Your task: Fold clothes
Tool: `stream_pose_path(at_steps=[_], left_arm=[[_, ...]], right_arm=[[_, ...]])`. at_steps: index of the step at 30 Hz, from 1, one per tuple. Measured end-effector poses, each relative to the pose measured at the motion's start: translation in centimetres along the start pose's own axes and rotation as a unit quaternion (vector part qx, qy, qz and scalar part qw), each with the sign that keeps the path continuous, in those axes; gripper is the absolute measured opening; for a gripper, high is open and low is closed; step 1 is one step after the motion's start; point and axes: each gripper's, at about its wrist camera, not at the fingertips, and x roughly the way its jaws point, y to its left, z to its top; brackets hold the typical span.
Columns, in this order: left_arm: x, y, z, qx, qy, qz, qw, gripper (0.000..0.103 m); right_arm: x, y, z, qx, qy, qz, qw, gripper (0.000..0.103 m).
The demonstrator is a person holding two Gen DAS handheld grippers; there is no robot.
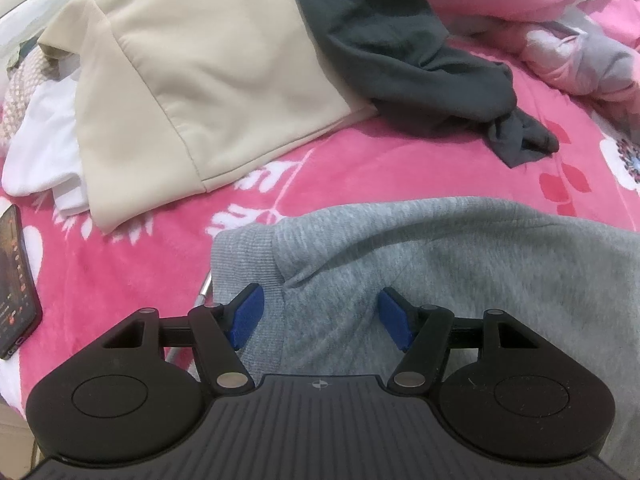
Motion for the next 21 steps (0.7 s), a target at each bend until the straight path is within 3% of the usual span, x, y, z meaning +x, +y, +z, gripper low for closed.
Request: stream_pose_path(at_steps=[2,4,6,9,11,14,16,21], left_arm=[[0.0,0.1,-0.1,0.002,-0.003,-0.003,1.0,0.065],[-0.1,0.2,-0.1,0.004,-0.006,-0.006,1.0,0.065],[-0.1,0.3,-0.3,0.01,-0.009,-0.009,0.9999,0.065],[-0.2,0.3,-0.5,0.023,-0.015,-0.015,0.9995,0.065],[-0.3,0.4,-0.7,0.036,-0.016,-0.021,0.999,0.065],[-0.3,0.6,-0.9,0.062,-0.017,-0.034,0.9974,0.065],[-0.4,0.8,-1.1,0.077,-0.02,-0.043,0.9959,0.065],[-0.6,1.2,-1.8,0.105,-0.033,-0.062,0.992,0.065]], right_arm=[[-3.3,3.7,-1.2,-0.071,-0.044,0.06,0.995,0.065],[-5.5,9.3,-2.7,-0.182,-0.066,0.151,0.97,0.063],[-7.0,15.9,-4.6,-0.306,-0.083,0.241,0.917,0.06],[-8.3,25.7,-8.2,-0.443,-0.092,0.352,0.819,0.046],[-8.8,31.1,-10.6,-0.52,-0.107,0.384,0.756,0.042],[-8.7,36.6,-12.8,-0.584,-0.123,0.399,0.696,0.04],[-8.3,39.4,-14.0,-0.618,-0.13,0.39,0.67,0.04],[-6.1,43.4,-16.1,-0.676,-0.096,0.363,0.634,0.04]])
